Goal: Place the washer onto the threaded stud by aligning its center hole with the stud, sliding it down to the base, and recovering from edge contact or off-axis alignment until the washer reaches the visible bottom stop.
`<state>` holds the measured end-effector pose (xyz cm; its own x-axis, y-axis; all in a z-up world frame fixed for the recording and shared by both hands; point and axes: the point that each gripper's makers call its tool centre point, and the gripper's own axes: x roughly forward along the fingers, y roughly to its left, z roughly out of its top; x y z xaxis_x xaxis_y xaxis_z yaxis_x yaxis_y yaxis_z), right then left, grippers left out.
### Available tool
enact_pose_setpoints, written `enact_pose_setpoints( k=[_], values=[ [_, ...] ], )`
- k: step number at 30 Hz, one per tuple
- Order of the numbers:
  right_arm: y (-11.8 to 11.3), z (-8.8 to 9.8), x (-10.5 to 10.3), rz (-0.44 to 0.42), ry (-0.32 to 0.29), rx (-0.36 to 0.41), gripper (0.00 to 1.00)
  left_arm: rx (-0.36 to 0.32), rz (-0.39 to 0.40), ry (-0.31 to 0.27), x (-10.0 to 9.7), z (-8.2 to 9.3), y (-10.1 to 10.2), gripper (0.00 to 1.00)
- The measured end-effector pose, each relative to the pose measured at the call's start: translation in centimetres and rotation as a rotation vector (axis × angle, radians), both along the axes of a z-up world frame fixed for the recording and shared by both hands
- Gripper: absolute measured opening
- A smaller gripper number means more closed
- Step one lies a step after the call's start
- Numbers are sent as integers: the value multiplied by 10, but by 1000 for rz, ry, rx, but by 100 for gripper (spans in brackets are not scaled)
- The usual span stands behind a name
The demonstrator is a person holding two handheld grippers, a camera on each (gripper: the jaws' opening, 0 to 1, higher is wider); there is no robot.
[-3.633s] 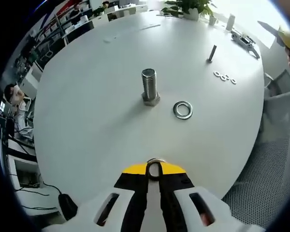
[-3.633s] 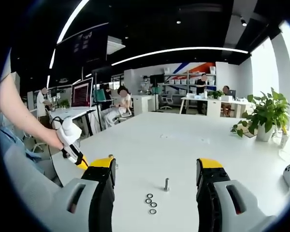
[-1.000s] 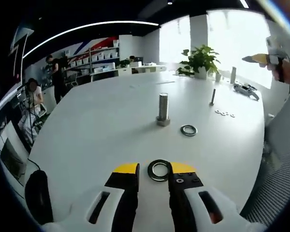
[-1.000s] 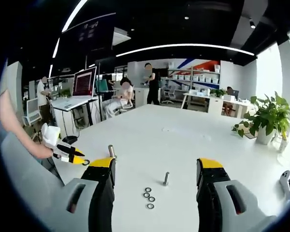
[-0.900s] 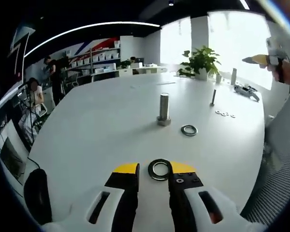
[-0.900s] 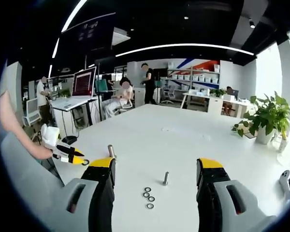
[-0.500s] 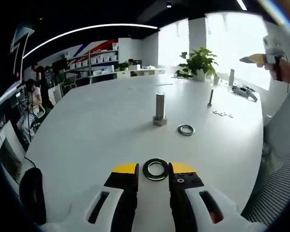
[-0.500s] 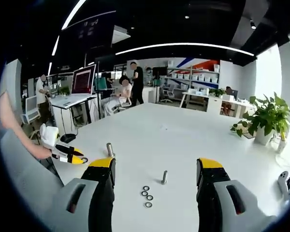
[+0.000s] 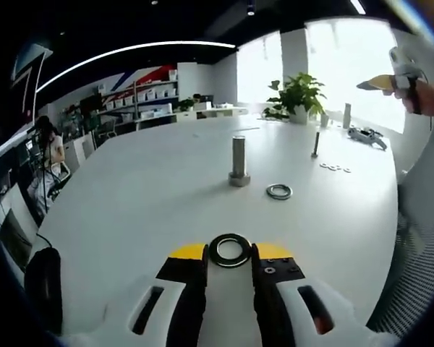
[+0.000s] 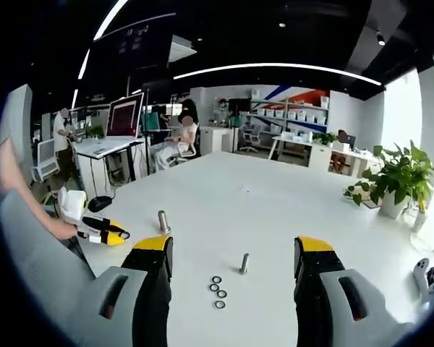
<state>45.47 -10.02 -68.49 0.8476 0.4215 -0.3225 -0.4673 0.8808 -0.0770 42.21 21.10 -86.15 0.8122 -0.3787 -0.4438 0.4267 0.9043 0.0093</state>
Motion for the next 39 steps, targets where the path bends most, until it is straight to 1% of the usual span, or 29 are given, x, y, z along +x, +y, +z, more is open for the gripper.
enact_pose_setpoints(
  k=[5, 12, 18, 25, 30, 39],
  values=[
    [0, -1, 0, -1, 1, -5, 70, -2, 2, -30, 1, 4, -4, 22],
    [0, -1, 0, 0, -2, -12, 70, -11, 0, -67, 4, 3, -6, 22],
    [-1, -2, 0, -3, 2, -9, 70, -27, -2, -76, 4, 6, -10, 23],
    [-1, -3, 0, -2, 5, -21, 70, -38, -3, -105, 3, 10, -12, 23],
    [-1, -4, -1, 3, 5, -27, 70, -25, -2, -110, 3, 13, -13, 22],
    [-1, -5, -1, 2, 9, -28, 70, -18, -5, -89, 10, 13, -11, 23]
  ],
)
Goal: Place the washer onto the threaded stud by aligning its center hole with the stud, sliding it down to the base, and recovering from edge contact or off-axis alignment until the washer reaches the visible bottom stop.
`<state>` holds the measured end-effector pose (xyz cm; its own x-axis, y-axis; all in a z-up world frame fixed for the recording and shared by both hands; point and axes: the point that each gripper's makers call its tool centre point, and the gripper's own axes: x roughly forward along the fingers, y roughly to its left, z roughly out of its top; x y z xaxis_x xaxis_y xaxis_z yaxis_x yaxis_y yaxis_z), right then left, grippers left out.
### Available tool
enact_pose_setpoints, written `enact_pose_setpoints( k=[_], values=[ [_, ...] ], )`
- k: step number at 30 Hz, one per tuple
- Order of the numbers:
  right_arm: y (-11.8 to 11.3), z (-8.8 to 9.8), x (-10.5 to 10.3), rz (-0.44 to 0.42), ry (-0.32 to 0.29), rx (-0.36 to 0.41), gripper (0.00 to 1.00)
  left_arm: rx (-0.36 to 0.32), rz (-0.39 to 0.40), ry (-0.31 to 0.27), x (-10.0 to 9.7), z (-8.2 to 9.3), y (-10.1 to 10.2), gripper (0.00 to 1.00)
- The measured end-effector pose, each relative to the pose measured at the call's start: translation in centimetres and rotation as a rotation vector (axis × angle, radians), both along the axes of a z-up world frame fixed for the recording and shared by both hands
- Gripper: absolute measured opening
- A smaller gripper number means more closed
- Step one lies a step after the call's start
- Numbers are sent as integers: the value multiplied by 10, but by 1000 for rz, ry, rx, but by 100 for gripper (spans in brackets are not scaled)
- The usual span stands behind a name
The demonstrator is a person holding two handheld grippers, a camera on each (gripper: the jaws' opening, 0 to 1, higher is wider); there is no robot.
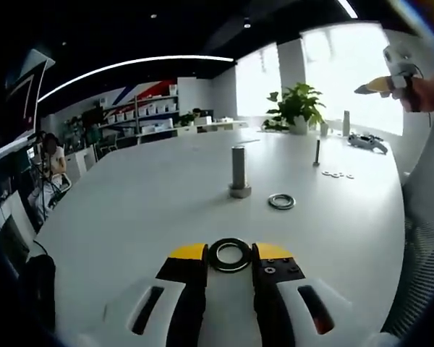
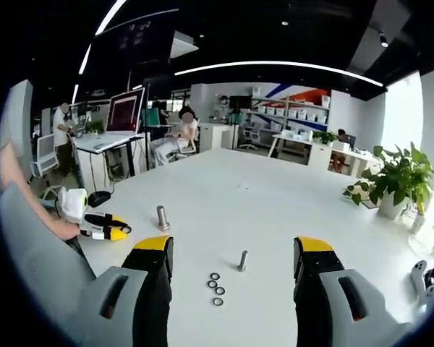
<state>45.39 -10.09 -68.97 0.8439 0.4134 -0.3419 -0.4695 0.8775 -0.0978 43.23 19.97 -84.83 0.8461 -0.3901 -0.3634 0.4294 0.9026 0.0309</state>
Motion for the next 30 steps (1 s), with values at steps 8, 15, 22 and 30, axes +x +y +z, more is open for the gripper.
enact_pose_setpoints(
  k=[8, 15, 22, 30],
  values=[
    [-1, 0, 0, -4, 0, 1, 70, 3, -2, -4, 4, 3, 0, 23],
    [-1, 0, 1, -3, -1, 3, 70, 4, 1, -9, 8, 7, 1, 23],
    [0, 0, 0, -1, 0, 5, 70, 5, -18, -32, 15, 19, -3, 23],
    [0, 2, 0, 1, -5, 8, 70, 11, -44, -70, 27, 38, -4, 23]
  ],
)
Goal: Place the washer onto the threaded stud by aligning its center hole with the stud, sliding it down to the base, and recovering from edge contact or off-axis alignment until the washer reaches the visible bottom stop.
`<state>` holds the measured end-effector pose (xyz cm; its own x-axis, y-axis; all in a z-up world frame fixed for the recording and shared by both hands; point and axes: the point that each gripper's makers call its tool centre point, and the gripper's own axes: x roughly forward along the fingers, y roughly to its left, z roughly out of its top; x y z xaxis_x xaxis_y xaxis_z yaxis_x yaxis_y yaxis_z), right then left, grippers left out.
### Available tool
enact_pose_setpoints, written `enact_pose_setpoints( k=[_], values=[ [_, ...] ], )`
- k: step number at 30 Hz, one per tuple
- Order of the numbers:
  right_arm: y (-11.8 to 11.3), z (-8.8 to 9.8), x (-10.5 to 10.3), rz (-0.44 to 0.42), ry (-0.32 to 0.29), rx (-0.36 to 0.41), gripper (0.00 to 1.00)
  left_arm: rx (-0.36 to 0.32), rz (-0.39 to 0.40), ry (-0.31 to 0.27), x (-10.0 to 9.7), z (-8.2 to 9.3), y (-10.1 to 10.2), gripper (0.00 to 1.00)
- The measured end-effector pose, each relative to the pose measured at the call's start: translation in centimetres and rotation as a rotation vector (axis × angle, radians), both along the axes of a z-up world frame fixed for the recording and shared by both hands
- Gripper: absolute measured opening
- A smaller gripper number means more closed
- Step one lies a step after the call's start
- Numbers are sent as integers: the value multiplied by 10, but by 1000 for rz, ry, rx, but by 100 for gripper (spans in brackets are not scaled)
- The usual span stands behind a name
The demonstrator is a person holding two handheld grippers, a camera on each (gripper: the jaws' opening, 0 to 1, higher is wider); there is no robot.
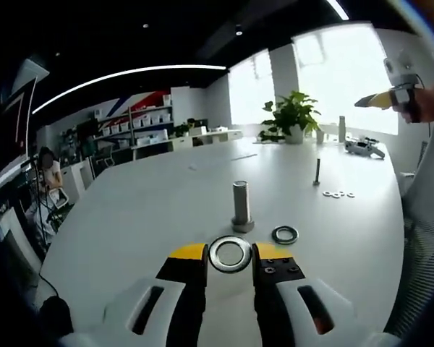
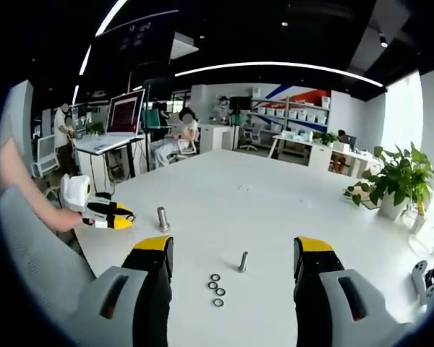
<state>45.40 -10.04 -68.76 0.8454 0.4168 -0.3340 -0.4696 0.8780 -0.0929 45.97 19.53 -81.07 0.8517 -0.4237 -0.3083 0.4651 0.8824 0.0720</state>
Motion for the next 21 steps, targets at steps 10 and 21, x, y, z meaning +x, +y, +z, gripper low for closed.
enact_pose_setpoints(
  k=[10, 21],
  values=[
    [-1, 1, 1, -1, -4, 2, 70, 10, -13, -23, 11, 16, -1, 22],
    [0, 4, 0, 3, -13, 6, 70, 7, -41, -51, 26, 39, -16, 22]
  ],
)
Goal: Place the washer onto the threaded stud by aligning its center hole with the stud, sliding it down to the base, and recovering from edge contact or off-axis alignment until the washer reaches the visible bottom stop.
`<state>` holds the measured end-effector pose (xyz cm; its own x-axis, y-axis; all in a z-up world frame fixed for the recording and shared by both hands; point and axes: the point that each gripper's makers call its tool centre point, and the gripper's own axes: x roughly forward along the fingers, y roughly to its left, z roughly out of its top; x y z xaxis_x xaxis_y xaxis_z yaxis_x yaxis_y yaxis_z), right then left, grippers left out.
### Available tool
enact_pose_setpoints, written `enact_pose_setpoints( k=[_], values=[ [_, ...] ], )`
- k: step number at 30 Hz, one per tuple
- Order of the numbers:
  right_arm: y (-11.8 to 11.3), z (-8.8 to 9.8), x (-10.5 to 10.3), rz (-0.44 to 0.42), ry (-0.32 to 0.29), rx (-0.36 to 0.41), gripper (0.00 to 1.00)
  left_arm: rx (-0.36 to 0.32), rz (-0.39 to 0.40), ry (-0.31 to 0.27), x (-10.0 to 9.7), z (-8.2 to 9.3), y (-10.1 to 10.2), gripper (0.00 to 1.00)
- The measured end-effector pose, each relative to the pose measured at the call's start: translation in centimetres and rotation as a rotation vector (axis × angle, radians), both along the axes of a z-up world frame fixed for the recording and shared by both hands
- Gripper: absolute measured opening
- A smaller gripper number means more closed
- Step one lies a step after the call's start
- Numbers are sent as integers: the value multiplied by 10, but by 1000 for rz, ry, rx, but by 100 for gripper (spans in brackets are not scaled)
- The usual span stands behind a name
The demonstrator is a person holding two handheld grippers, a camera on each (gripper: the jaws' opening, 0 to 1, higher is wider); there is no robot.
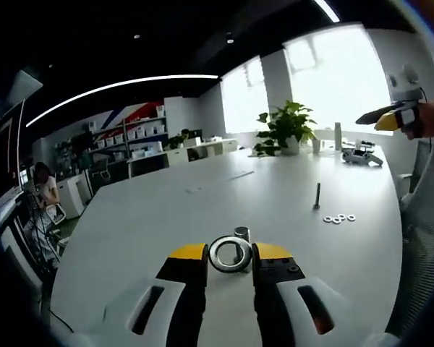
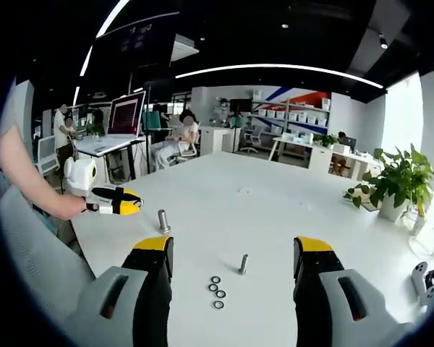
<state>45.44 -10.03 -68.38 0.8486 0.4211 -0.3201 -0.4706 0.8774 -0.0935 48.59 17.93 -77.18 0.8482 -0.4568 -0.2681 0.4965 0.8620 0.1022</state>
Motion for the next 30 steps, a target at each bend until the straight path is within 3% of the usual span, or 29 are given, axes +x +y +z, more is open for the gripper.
enact_pose_setpoints(
  k=[15, 30],
  values=[
    [-2, 4, 2, -11, -6, 32, 70, 1, -22, 24, 20, 13, -19, 22],
    [-4, 9, 3, -21, -16, 53, 70, 32, -37, 103, 36, -2, -34, 22]
  ],
)
